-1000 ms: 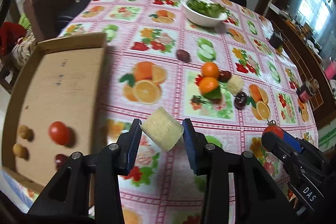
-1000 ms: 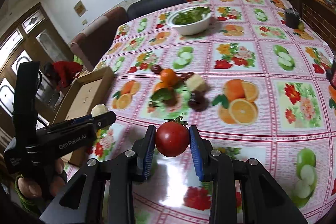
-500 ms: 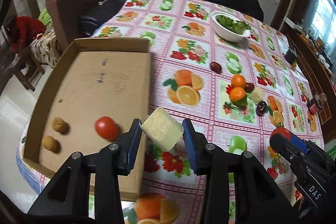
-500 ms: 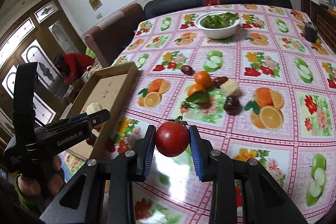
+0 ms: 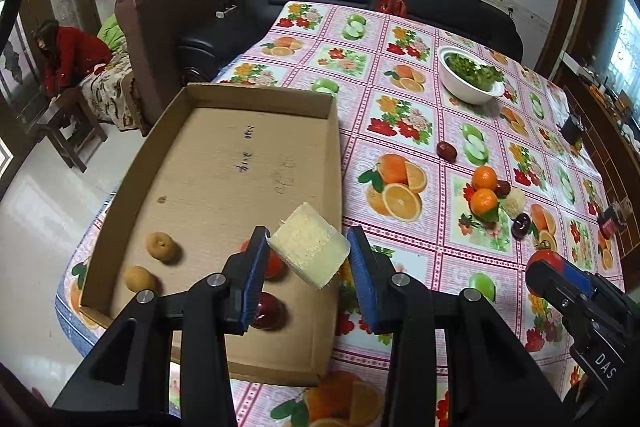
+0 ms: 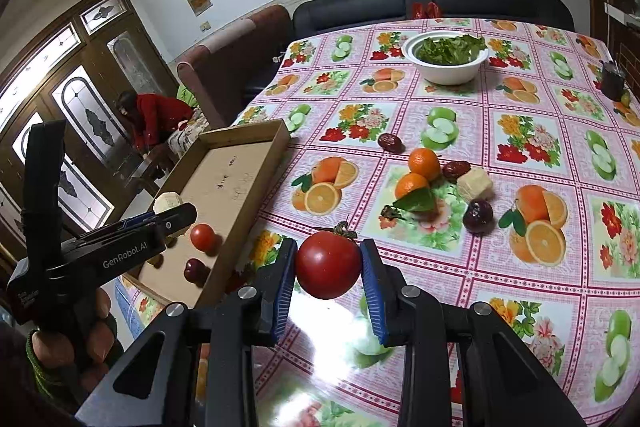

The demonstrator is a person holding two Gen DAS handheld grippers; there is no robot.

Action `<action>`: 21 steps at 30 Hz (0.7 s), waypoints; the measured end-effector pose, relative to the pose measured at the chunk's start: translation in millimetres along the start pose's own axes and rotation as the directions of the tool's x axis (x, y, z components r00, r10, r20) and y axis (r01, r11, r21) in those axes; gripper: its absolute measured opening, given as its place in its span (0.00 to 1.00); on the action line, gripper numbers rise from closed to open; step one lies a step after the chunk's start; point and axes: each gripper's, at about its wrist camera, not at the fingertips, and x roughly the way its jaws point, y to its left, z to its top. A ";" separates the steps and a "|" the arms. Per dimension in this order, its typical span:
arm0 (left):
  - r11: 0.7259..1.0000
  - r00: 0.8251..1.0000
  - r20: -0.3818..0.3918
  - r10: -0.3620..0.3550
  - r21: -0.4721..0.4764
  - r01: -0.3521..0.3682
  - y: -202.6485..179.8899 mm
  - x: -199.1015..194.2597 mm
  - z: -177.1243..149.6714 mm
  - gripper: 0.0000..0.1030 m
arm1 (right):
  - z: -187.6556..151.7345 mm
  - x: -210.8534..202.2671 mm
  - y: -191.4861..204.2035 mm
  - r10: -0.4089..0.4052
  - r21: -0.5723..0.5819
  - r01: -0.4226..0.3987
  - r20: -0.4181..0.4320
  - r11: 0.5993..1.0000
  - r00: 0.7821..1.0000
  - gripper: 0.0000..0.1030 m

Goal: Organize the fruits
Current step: 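Carry the cheese cube and tomato in both tools over the cardboard box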

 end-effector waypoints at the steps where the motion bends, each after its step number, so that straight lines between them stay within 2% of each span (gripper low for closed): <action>1: 1.000 1.000 0.002 0.004 -0.001 -0.004 1.2 -0.1 0.2 0.37 | 0.2 0.5 1.3 -0.001 -0.002 0.001 0.000 1.000 1.000 0.31; 21: 0.998 0.998 0.013 0.054 -0.031 -0.054 26.1 4.1 4.9 0.37 | 9.4 13.9 24.0 0.024 -0.040 -0.024 -0.006 0.999 1.000 0.31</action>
